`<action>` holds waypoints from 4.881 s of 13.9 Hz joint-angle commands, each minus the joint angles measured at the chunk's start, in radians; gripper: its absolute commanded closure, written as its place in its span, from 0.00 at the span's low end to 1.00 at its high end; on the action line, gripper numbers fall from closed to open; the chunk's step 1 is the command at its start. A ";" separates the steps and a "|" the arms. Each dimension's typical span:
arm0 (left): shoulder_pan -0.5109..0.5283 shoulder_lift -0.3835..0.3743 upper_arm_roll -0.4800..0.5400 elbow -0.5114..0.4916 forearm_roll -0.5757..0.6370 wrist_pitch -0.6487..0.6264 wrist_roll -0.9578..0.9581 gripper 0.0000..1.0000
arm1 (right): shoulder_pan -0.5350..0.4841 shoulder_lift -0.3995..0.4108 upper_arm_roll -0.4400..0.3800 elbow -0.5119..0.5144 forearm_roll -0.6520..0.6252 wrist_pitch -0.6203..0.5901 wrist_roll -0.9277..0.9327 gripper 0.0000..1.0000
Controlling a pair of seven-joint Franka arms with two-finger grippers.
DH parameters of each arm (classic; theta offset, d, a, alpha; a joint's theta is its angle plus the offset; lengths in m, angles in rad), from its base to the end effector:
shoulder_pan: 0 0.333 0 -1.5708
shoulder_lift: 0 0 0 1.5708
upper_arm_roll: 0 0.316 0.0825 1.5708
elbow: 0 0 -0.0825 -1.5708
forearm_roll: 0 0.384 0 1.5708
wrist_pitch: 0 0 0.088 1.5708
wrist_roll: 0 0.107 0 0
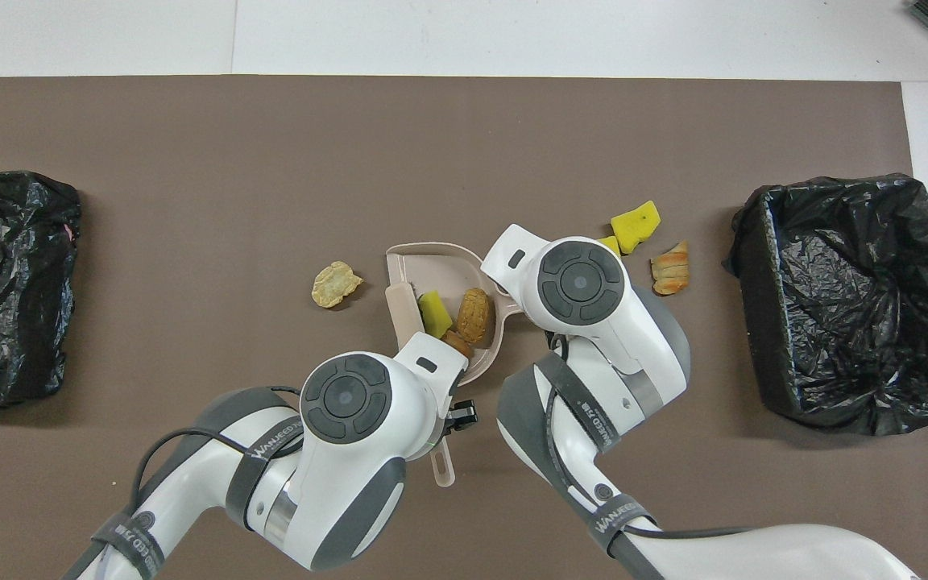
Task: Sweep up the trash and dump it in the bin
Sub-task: 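Sweep the yellow sponge pieces into the dustpan with the brush, then sweep the remaining bread chunk into the dustpan with the left gripper, then carry the loaded dustpan with the right gripper to the bin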
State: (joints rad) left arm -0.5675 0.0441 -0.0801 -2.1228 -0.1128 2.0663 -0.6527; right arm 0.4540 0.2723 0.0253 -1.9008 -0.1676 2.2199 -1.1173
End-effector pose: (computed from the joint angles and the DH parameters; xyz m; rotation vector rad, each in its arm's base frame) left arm 0.4252 -0.3287 0.3828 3.1136 0.0992 -0.2191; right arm 0.5536 0.2808 0.3632 1.9898 2.2509 0.0063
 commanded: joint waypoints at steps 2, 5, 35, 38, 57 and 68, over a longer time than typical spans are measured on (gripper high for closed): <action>0.133 0.065 -0.003 0.111 0.102 -0.116 0.209 1.00 | -0.014 -0.031 0.001 0.002 -0.013 -0.060 -0.023 1.00; 0.250 0.095 -0.004 0.161 0.180 -0.184 0.482 1.00 | -0.005 -0.053 -0.002 -0.001 -0.023 -0.088 0.016 1.00; 0.018 0.042 -0.001 0.069 -0.013 -0.235 0.372 1.00 | 0.009 -0.019 0.008 -0.049 -0.075 0.017 0.208 1.00; 0.041 0.045 -0.003 0.067 0.050 -0.219 0.369 1.00 | -0.021 -0.016 0.008 -0.050 0.011 0.049 0.119 1.00; -0.029 -0.176 -0.012 -0.174 0.130 -0.192 0.050 1.00 | -0.265 -0.082 0.001 0.123 0.171 -0.225 -0.243 1.00; -0.285 -0.329 -0.013 -0.410 -0.123 -0.032 -0.114 1.00 | -0.648 -0.142 -0.005 0.167 0.119 -0.333 -0.671 1.00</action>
State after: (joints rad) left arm -0.8253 -0.2534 -0.1100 -2.4839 -0.2185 1.9939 -0.7406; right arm -0.1172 0.1439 0.0078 -1.7325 -0.0352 1.9033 -1.6936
